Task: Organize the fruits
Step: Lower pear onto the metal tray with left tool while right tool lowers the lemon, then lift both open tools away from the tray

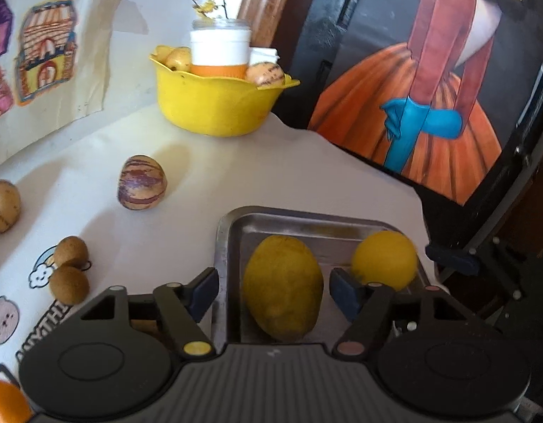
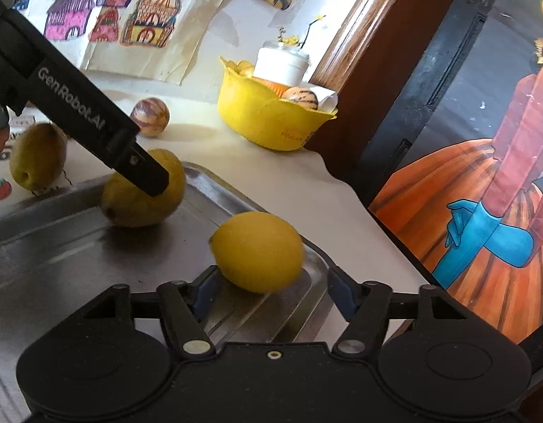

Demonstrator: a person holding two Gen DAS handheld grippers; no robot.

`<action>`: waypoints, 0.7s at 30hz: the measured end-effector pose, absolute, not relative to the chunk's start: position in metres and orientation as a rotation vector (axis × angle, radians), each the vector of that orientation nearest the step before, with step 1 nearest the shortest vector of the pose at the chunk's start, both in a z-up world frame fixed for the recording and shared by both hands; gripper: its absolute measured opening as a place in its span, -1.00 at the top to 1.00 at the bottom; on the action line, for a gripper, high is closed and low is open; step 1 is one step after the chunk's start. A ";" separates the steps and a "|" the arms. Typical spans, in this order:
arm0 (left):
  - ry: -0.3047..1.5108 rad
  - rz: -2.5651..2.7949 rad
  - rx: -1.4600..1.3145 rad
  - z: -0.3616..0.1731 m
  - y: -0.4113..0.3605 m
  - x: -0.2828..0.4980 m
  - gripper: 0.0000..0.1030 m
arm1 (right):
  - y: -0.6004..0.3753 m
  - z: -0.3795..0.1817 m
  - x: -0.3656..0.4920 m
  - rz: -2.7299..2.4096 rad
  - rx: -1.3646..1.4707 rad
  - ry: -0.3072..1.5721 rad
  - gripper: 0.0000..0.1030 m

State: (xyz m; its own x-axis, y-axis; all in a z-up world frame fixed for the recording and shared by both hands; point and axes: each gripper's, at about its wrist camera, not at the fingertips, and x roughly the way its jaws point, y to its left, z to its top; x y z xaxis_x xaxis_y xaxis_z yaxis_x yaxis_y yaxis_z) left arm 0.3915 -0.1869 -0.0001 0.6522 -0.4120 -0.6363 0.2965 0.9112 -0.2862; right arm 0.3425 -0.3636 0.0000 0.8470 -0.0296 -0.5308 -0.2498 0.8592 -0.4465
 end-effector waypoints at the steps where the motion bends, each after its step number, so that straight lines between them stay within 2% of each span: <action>1: 0.754 -0.396 -0.175 0.003 -0.184 0.388 -0.50 | -0.364 0.002 0.338 0.120 -0.519 0.547 -0.49; 6: 0.678 -0.381 -0.228 0.019 -0.166 0.356 -0.69 | -0.359 0.012 0.314 0.125 -0.488 0.514 -0.64; 11: 0.584 -0.333 -0.204 0.034 -0.151 0.316 -0.99 | -0.352 0.026 0.285 0.138 -0.446 0.471 -0.84; 14: 0.528 -0.294 -0.187 0.041 -0.143 0.289 -0.99 | -0.348 0.035 0.266 0.146 -0.389 0.446 -0.96; 21: 0.479 -0.219 -0.170 0.042 -0.118 0.237 -0.99 | -0.332 0.053 0.216 0.157 -0.305 0.426 -0.99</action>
